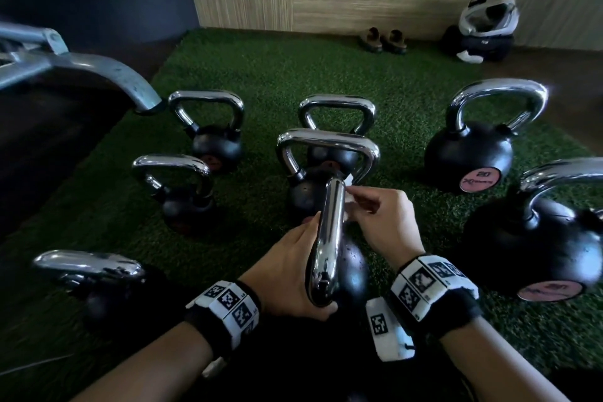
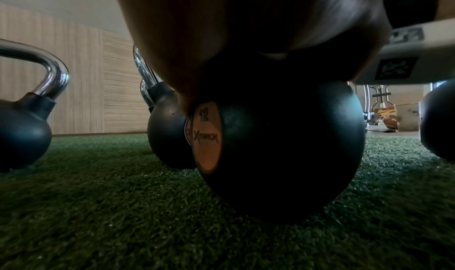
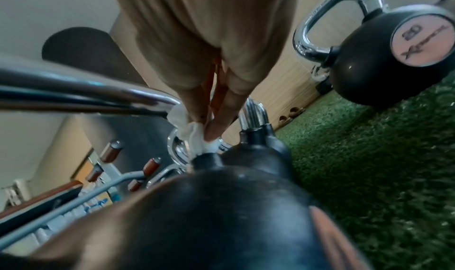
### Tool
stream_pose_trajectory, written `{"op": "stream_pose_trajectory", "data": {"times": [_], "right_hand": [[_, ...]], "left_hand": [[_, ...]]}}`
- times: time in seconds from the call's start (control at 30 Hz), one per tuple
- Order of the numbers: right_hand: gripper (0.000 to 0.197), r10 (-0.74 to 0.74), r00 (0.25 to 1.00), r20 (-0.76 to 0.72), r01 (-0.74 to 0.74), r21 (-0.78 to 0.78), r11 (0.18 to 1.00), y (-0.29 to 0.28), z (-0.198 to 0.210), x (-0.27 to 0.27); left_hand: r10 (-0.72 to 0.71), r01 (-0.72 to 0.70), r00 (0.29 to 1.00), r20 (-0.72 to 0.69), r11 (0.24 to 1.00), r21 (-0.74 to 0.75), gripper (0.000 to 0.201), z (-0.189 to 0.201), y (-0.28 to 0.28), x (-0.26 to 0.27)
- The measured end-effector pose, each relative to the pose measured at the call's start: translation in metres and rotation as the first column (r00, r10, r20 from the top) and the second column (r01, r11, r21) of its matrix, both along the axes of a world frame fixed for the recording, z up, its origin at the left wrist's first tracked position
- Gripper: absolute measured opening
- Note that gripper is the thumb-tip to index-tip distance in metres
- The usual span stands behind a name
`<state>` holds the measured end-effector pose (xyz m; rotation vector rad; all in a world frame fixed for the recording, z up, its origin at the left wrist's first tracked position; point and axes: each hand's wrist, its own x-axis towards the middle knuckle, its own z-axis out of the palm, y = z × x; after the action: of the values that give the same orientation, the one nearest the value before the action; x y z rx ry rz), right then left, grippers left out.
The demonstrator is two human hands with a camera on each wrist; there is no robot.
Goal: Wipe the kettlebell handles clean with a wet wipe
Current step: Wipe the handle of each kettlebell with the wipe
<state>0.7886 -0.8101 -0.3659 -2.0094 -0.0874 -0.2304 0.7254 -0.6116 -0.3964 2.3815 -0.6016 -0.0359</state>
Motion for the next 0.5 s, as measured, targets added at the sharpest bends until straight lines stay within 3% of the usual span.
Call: {"op": "stream_pose_trajectory", "data": {"times": [0.1, 0.33, 0.5], "right_hand": [[0.028, 0.044, 0.999, -0.010, -0.044, -0.058, 0.997, -0.003, 0.004, 0.004], [0.043, 0.143, 0.914, 0.380, -0.058, -0.225, 0.973, -0.001, 0.029, -0.020], [0.041, 0.192, 0.917, 0.350, -0.094, -0.280, 0.955, -0.008, 0.038, -0.011]], "left_hand": [[-0.007, 0.007, 1.000, 0.025, 1.000, -0.007, 0.131, -0.001, 0.000, 0.000], [-0.007, 0.011, 0.997, 0.073, 0.999, -0.046, 0.124, -0.004, -0.002, -0.001], [-0.040, 0.048, 0.996, 0.080, 0.994, -0.102, 0.113, 0.003, -0.004, 0.000]]}}
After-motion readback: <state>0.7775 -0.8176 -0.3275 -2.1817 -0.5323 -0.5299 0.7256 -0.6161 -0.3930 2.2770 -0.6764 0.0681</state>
